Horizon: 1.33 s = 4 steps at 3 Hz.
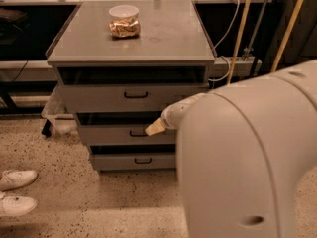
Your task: Close middle drawer
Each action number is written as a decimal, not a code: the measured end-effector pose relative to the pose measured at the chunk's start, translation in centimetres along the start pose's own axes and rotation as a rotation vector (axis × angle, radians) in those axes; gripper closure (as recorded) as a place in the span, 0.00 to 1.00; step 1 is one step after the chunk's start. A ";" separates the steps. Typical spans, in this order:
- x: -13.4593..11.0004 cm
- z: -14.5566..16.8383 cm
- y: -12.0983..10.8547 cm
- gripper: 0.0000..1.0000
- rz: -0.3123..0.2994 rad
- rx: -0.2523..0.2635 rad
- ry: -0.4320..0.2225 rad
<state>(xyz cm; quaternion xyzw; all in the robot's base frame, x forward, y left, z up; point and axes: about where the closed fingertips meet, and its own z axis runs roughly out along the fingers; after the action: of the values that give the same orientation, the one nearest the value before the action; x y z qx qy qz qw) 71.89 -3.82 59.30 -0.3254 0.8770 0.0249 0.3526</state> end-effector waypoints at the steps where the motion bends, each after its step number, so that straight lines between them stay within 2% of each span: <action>1: -2.6 -3.7 -1.3 0.00 0.091 -0.018 -0.129; 2: -2.3 -10.4 -1.1 0.00 0.225 -0.003 -0.296; 3: 1.1 -20.0 -2.8 0.00 0.416 0.082 -0.432; 4: 7.7 -29.5 -4.9 0.00 0.589 0.234 -0.513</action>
Offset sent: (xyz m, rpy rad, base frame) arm -0.3273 -0.3422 0.0087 0.5671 -0.0924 -0.6135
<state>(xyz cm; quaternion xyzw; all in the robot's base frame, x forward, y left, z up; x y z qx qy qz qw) 52.85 -19.95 77.47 -0.0014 0.8133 0.1054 0.5723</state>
